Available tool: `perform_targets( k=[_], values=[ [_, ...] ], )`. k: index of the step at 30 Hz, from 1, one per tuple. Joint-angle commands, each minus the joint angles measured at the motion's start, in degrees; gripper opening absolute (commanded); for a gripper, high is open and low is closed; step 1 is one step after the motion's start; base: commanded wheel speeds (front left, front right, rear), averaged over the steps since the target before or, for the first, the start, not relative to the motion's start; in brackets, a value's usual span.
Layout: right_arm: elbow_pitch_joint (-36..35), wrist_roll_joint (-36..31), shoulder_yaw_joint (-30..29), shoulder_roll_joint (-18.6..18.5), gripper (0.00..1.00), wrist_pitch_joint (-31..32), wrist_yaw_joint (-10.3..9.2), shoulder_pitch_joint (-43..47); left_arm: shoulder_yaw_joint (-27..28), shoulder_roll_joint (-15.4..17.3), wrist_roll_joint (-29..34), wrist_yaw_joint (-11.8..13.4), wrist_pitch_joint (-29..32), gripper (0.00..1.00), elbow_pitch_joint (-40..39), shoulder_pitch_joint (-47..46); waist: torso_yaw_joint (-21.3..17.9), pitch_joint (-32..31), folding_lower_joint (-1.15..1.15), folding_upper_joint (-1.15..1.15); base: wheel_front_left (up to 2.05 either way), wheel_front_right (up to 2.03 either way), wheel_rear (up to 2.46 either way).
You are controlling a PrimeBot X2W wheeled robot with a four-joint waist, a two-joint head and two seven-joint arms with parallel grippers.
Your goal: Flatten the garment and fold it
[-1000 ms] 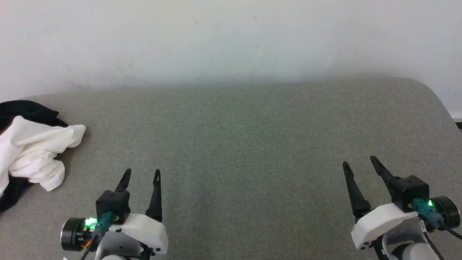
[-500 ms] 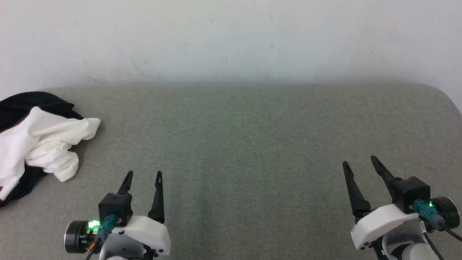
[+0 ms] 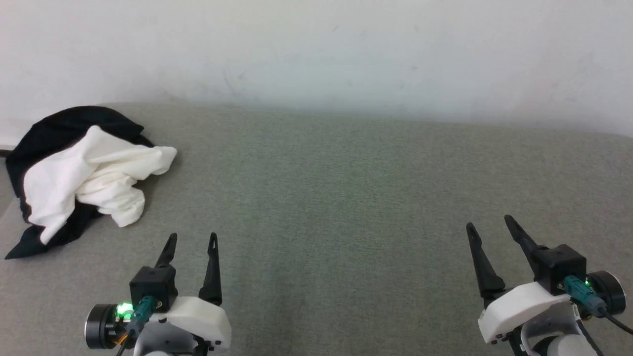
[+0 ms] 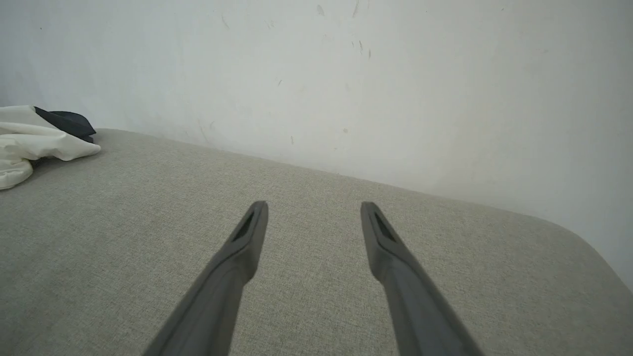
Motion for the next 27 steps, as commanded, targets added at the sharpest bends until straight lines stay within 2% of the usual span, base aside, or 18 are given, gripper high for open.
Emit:
perform_targets(
  k=[1, 27],
  values=[
    [0.25, 0.56, 0.31, 0.08, 1.0, -0.61, -0.03, -0.41, -0.19, 0.38, -0.33, 0.63, -0.72, 1.0, 0.32, -0.58, 1.49, -0.18, 0.0, 0.0, 0.0, 0.0, 0.0],
    [1.13, 1.27, 1.06, 0.13, 1.0, -2.36, -0.06, -1.0, -1.4, 1.01, -2.42, 3.28, -3.72, 1.0, 1.21, -0.74, 10.66, 0.14, 0.0, 0.0, 0.0, 0.0, 0.0]
  ],
)
